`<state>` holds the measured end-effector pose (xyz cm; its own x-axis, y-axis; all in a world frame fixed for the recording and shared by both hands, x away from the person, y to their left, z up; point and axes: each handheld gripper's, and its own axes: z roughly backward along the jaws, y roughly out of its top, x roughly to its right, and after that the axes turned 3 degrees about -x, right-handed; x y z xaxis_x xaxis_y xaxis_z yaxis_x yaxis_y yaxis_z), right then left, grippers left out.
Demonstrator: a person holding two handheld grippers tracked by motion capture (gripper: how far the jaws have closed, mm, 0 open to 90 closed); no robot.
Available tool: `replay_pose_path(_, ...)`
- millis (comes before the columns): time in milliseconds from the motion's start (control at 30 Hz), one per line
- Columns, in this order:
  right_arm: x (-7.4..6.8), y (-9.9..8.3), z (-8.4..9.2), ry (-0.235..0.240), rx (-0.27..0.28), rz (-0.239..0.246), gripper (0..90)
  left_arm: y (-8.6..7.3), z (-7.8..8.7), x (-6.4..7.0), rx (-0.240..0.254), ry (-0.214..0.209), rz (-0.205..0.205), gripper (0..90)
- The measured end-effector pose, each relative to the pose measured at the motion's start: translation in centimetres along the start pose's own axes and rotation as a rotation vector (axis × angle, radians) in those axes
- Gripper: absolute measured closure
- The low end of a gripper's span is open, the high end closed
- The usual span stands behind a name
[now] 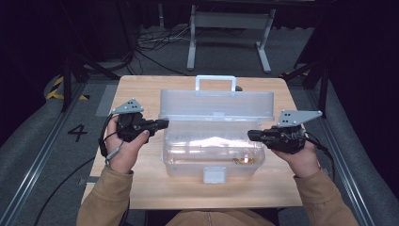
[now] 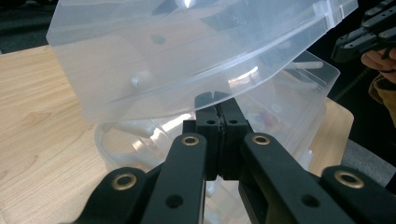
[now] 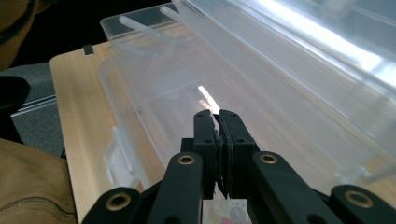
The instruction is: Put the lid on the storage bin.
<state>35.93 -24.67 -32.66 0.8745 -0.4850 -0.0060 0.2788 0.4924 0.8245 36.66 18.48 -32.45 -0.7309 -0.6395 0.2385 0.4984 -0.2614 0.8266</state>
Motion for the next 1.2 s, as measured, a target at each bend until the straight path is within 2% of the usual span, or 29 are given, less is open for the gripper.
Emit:
replay_pose_path(100,0.5,-0.3,0.3,0.003,0.0,-0.031,87.1,0.0,0.0,0.0,-0.007,-0.001,-0.003,89.5)
replay_pose_path(400,1.8,-0.9,1.4,-0.04,0.002,-0.096,88.0,-0.1,0.2,0.1,-0.036,-0.008,-0.007,89.2)
replay_pose_path(667,2.9,-1.4,2.0,-0.032,0.0,-0.148,88.0,-0.2,0.3,0.2,-0.076,-0.022,-0.009,88.5)
replay_pose_path(1200,3.0,-1.5,2.1,-0.033,-0.016,-0.155,88.0,-0.2,0.5,0.2,-0.104,-0.027,-0.016,88.1)
